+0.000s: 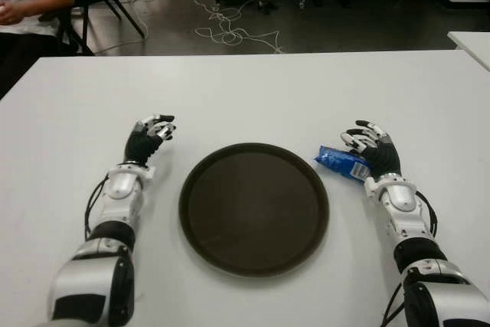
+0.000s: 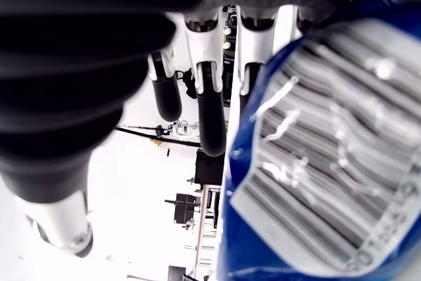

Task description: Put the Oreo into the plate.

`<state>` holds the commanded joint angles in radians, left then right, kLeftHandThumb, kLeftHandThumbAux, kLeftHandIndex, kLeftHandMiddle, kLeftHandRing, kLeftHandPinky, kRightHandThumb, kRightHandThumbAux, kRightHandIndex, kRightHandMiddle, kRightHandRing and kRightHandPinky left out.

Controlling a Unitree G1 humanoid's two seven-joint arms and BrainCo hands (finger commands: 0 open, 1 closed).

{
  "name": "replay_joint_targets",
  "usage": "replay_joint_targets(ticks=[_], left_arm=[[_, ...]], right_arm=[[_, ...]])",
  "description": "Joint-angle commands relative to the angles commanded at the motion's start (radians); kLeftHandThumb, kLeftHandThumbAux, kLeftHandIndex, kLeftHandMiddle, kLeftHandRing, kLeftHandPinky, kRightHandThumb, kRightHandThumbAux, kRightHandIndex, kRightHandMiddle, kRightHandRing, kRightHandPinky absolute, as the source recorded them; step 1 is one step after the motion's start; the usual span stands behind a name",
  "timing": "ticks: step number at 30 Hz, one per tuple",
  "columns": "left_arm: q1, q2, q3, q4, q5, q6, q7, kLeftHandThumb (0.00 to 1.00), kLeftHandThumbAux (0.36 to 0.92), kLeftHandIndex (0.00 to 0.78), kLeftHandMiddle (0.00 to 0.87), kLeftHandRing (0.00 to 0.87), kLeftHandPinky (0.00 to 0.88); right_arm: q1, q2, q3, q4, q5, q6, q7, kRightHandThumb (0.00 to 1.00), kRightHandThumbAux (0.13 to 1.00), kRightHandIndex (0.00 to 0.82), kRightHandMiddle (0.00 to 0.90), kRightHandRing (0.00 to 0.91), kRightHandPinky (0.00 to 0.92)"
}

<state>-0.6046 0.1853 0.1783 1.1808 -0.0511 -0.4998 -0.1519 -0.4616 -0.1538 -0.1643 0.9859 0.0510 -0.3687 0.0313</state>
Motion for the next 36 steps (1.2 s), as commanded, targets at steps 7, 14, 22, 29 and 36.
replay_joint_targets(ticks=[7,14,22,29,36], left_arm=[[0.001,0.002,-0.001,0.002,0.002,-0.004,0.0,0.705,0.707,0.403,0.269,0.304,0.343],[0.001,0.002,-0.001,0.003,0.004,-0.009,0.003,0.706,0.706,0.403,0.269,0.305,0.344],[0.002,0.004,-0.004,0.004,0.011,-0.009,0.009,0.705,0.707,0.403,0.273,0.302,0.331],[0.001,0.006,-0.005,0.006,0.013,-0.005,0.009,0.704,0.707,0.403,0.275,0.299,0.322],[0.001,0.008,-0.004,0.007,0.011,-0.003,0.004,0.707,0.707,0.403,0.283,0.302,0.326]], right_arm=[[-0.001,0.0,-0.001,0.004,0.001,-0.001,0.001,0.091,0.653,0.263,0.374,0.433,0.477],[-0.002,0.0,-0.002,0.009,0.0,-0.002,0.001,0.088,0.663,0.248,0.359,0.416,0.46],[-0.002,-0.001,-0.001,0.013,-0.002,-0.001,0.0,0.097,0.684,0.248,0.361,0.42,0.471],[-0.003,-0.002,-0.001,0.014,-0.003,0.0,-0.001,0.098,0.695,0.258,0.372,0.427,0.474],[-0.003,-0.001,-0.002,0.016,0.0,-0.004,0.001,0.092,0.693,0.266,0.376,0.427,0.468]])
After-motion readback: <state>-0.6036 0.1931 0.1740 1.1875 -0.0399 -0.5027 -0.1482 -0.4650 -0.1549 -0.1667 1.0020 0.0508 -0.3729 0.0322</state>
